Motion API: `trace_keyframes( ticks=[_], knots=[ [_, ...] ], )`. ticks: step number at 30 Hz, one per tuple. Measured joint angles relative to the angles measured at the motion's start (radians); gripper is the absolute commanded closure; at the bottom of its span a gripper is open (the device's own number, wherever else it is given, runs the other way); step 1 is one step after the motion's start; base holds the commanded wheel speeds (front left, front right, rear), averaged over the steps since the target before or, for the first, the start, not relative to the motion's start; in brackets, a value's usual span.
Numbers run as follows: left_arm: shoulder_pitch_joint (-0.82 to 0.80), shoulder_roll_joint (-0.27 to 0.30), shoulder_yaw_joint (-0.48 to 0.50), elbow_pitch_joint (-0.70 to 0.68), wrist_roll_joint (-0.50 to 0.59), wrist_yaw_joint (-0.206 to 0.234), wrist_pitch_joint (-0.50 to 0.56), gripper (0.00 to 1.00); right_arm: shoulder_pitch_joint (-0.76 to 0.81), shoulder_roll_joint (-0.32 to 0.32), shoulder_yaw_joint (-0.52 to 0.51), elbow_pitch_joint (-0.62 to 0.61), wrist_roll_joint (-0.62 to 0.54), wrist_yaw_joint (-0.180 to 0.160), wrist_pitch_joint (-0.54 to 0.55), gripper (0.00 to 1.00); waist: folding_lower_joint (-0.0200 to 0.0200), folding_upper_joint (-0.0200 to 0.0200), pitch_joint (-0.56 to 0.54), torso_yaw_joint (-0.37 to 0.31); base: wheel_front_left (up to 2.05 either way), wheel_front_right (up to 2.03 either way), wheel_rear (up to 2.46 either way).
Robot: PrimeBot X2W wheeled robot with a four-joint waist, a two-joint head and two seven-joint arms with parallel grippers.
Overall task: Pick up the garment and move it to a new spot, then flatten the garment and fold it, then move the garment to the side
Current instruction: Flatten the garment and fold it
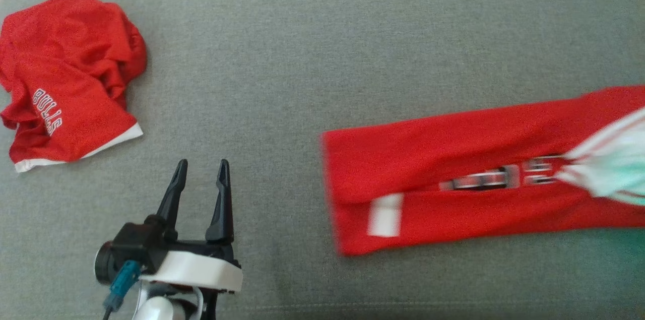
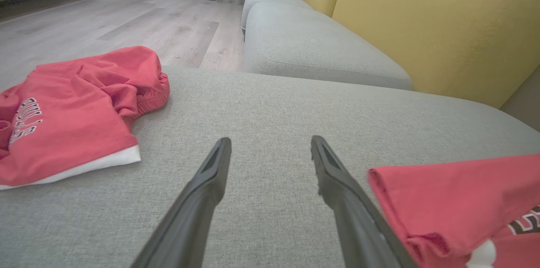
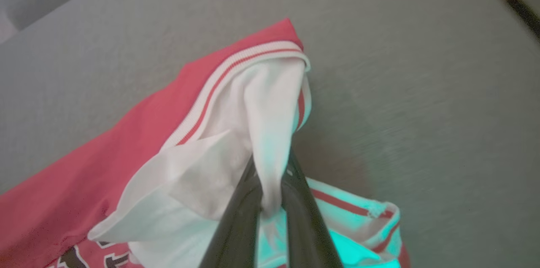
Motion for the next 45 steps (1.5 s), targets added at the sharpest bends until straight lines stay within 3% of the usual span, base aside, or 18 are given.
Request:
trace_keyframes(
  ticks=[4,9,14,19,26,37,38,39,40,45],
  knots=[
    [0.001,-0.002,0.004,0.003,-0.001,-0.010,0.000,0.00,0.000,-0.070,-0.102,-0.028,-0.016,0.000,-0.007,1.00,0.0000,0.0000,-0.007,0.010,0.00,0.00,0.00],
    [0.001,-0.002,-0.001,0.003,-0.032,-0.005,0.000,0.00,0.004,-0.070,-0.077,-0.185,0.024,0.000,0.039,1.00,0.0000,0.0000,-0.017,0.016,0.00,0.00,0.00],
    [0.003,-0.002,-0.010,0.010,-0.049,0.004,0.000,0.00,0.062,-0.045,0.081,-0.377,0.089,0.000,0.113,1.00,0.0000,0.0000,-0.024,0.018,0.00,0.00,0.00],
    [0.002,-0.002,-0.027,0.016,-0.058,0.013,0.000,0.00,0.126,0.028,0.295,-0.470,0.118,0.000,0.156,1.00,0.0000,0.0000,-0.026,0.025,0.00,0.00,0.00],
    [-0.001,-0.002,-0.042,0.030,-0.065,0.014,0.000,0.00,0.136,0.150,0.539,-0.370,0.087,0.000,0.087,1.00,0.0000,0.0000,-0.017,0.034,0.00,0.00,0.00],
    [-0.002,-0.003,-0.044,0.051,-0.067,0.023,0.000,0.00,0.098,0.193,0.640,-0.253,0.052,0.000,-0.002,1.00,0.0000,0.0000,-0.025,0.045,0.00,0.00,0.00],
    [-0.002,-0.003,-0.044,0.053,-0.069,0.023,0.000,0.00,0.098,0.196,0.643,-0.244,0.048,0.000,-0.010,0.70,0.0000,0.0000,-0.028,0.044,0.00,0.00,0.00],
    [-0.001,-0.003,-0.044,0.055,-0.074,0.023,0.000,0.00,0.099,0.199,0.646,-0.237,0.043,0.000,-0.018,0.27,0.0000,0.0000,-0.031,0.043,0.00,0.00,0.00],
    [-0.001,-0.003,-0.044,0.057,-0.075,0.023,0.000,0.00,0.099,0.204,0.648,-0.233,0.043,0.000,-0.030,0.00,0.0000,0.0000,-0.035,0.041,0.00,0.00,0.00],
    [-0.001,-0.003,-0.043,0.062,-0.075,0.023,0.000,0.00,0.100,0.255,0.644,-0.250,0.100,0.000,-0.100,0.00,0.0000,0.0000,-0.054,0.032,0.00,0.00,0.00]
  ],
)
